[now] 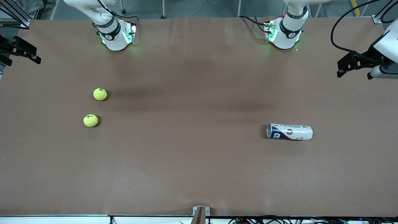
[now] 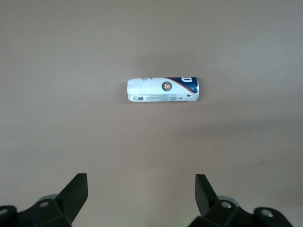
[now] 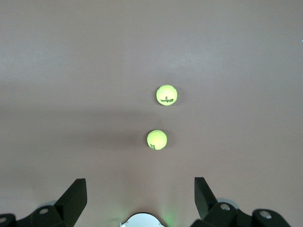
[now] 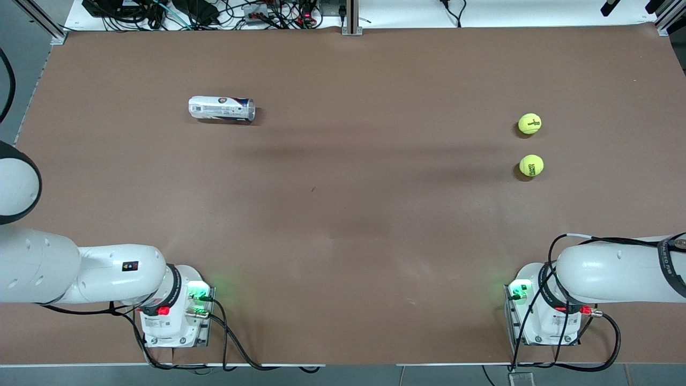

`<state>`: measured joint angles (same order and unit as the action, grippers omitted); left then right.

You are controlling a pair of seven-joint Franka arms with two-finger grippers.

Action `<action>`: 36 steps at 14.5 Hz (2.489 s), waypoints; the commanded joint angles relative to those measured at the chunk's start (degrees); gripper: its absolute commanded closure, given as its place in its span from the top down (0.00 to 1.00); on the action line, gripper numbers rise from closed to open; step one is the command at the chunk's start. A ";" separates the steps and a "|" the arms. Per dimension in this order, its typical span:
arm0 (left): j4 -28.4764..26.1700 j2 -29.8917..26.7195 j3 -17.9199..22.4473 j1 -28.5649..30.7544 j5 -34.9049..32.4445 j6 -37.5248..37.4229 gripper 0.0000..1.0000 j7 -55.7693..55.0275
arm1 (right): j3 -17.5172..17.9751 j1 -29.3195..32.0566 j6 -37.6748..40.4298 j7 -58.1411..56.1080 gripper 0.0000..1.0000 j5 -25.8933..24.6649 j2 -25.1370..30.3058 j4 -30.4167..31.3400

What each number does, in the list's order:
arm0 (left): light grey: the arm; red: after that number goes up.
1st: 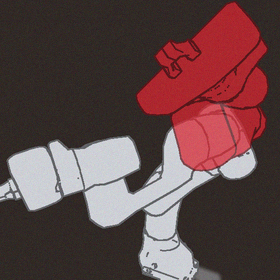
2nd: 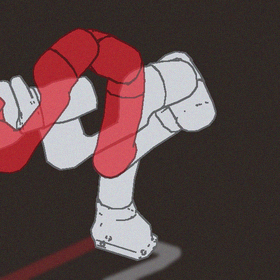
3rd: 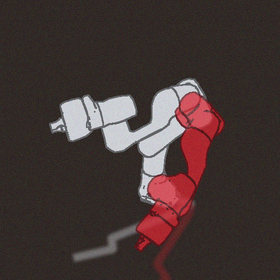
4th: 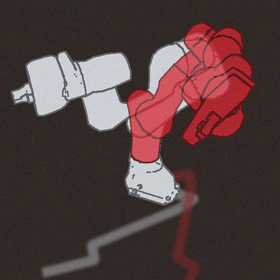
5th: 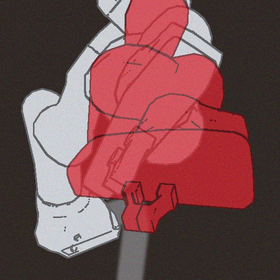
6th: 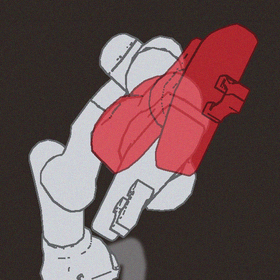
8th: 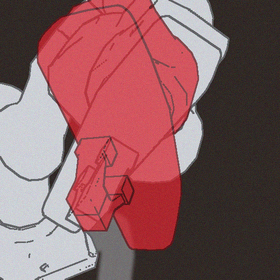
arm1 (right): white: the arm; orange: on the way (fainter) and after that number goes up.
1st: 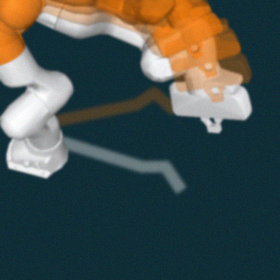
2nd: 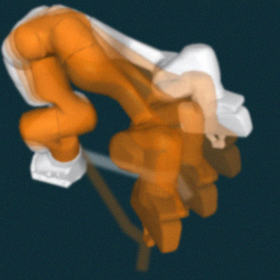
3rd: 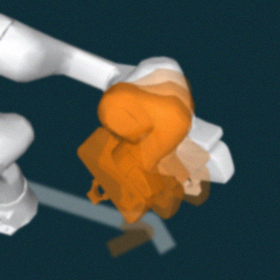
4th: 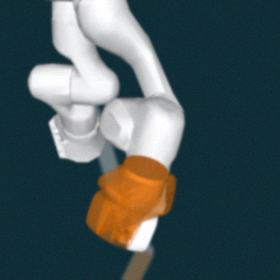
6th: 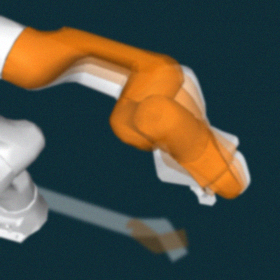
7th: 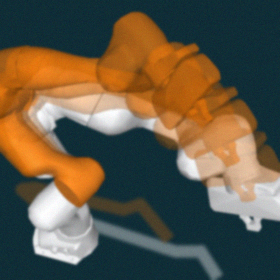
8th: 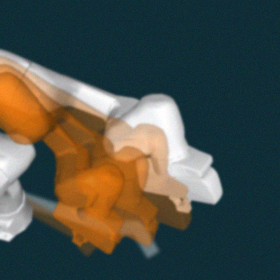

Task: Insert tennis ball vertically with right arm
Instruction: 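Move the left gripper toward the white tennis ball can, then grasp the can with the left gripper while the right gripper reaches a ball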

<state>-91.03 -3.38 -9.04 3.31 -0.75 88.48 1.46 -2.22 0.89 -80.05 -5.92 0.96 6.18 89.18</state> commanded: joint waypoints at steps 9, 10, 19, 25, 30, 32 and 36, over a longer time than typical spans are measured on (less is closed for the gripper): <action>3.40 4.16 -0.01 0.20 -0.04 -1.56 1.00 0.56 | 0.02 -0.02 0.16 -0.93 1.00 -1.05 1.02 0.56; 3.23 4.52 -0.10 0.12 -0.04 -1.47 1.00 0.30 | -0.07 0.16 0.25 -0.93 1.00 -1.05 0.68 0.38; -9.77 9.52 -2.99 -3.57 -9.70 11.34 1.00 0.03 | -0.42 2.97 -2.72 -1.02 1.00 -1.23 -4.14 0.12; -10.05 17.08 -4.93 -4.01 -10.32 13.91 1.00 10.04 | -0.51 4.64 -6.78 -0.85 1.00 -3.07 -11.98 -1.03; -11.19 22.35 -5.46 -3.92 -12.96 13.91 0.99 14.79 | -0.42 4.64 -11.33 -0.23 1.00 -2.72 -10.67 7.38; -11.10 23.67 -5.37 -4.36 -13.13 13.91 1.00 16.46 | -0.42 4.82 -14.50 -0.14 1.00 -2.28 -8.66 12.48; -10.14 28.24 -5.37 -4.36 -21.90 13.91 1.00 22.42 | -0.42 6.48 -18.28 0.39 1.00 -1.06 -7.33 19.26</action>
<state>-102.08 22.93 -14.12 -0.96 -19.03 102.19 20.23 -3.29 5.63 -95.84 -6.11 -0.97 -4.52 102.49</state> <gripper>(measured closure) 0.000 0.000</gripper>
